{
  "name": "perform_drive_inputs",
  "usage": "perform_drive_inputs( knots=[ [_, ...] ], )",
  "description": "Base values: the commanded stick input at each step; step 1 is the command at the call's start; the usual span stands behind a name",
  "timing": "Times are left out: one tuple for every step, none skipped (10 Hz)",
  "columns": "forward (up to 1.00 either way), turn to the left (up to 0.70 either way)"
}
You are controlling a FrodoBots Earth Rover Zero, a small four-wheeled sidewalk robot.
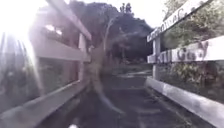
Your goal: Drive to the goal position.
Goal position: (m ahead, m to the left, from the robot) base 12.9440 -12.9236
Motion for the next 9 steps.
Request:
perform_drive_inputs(
  knots=[
    [0.07,0.0],
    [0.07,0.0],
    [0.07,0.0],
    [0.07,0.0],
    [0.07,0.0],
    [0.07,0.0],
    [0.08,0.0],
    [0.09,0.0],
    [0.11,0.0]
  ],
)
